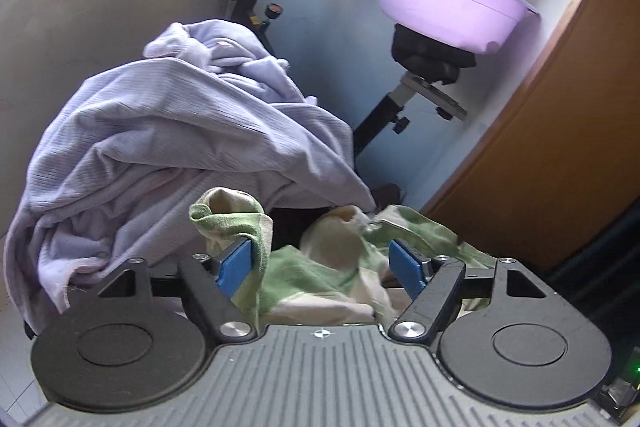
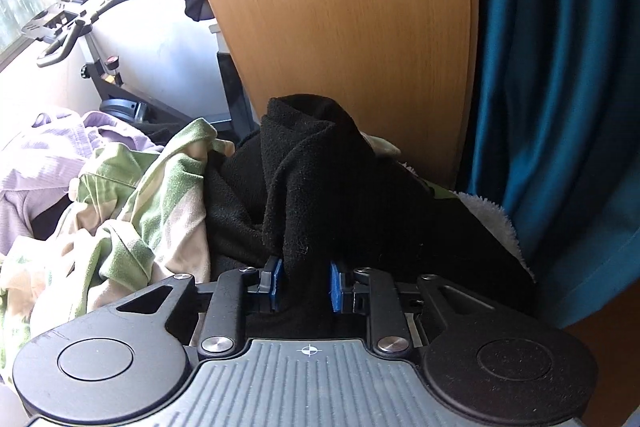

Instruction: Fold clothes

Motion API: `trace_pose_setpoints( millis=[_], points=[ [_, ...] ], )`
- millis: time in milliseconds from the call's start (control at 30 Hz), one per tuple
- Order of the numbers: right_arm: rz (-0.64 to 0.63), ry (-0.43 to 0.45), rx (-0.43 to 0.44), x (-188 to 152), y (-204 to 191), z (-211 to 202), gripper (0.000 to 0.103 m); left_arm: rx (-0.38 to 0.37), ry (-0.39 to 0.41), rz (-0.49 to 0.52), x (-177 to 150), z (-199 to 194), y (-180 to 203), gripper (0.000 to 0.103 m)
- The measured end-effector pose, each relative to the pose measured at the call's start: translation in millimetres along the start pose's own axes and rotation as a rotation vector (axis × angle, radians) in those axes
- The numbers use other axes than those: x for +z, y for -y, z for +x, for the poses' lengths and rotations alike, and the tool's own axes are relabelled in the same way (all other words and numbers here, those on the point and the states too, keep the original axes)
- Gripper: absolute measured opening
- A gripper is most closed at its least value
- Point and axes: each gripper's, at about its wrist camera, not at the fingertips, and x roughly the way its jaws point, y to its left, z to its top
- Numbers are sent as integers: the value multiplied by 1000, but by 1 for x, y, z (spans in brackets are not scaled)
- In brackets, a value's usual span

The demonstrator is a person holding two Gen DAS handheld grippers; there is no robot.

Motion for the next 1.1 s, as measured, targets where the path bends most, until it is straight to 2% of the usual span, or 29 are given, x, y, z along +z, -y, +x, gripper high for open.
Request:
trace_pose_setpoints(
  millis=[100,133,233,333,400,500,533,600,700,767,1000,1033,1067,1100],
  points=[
    [1,-2,5,3,0,1,21,-72,-51,38,-10,19,21,77],
    [2,-2,8,3,1,1,21,-51,-51,48,-13,23,24,77],
    [7,-4,17,3,2,-1,21,132,-27,-1,-8,24,12,77],
    [8,-6,19,2,2,-2,21,358,97,-111,10,7,-17,78],
    [6,-7,17,3,1,-1,21,395,126,-161,20,0,-29,78],
    [5,-12,15,4,0,2,21,242,73,-146,22,3,-26,78],
    [5,-15,14,5,-1,3,21,176,33,-122,17,7,-19,81],
    [7,-20,12,6,-1,5,21,32,-84,-79,1,26,-1,85],
    [2,-24,8,6,-2,7,21,-168,-259,-40,-28,55,27,86],
    [-1,-24,7,5,-2,7,21,-219,-343,-22,-49,74,44,86],
    [-15,-27,1,4,-4,8,22,-245,-329,34,-62,73,52,83],
    [-17,-29,-1,3,-5,8,22,-248,-327,43,-64,73,53,62],
    [-19,-31,-3,3,-5,9,22,-252,-325,51,-66,73,55,33],
    [-21,-32,-3,3,-5,10,23,-256,-323,59,-68,73,56,22]
  ],
)
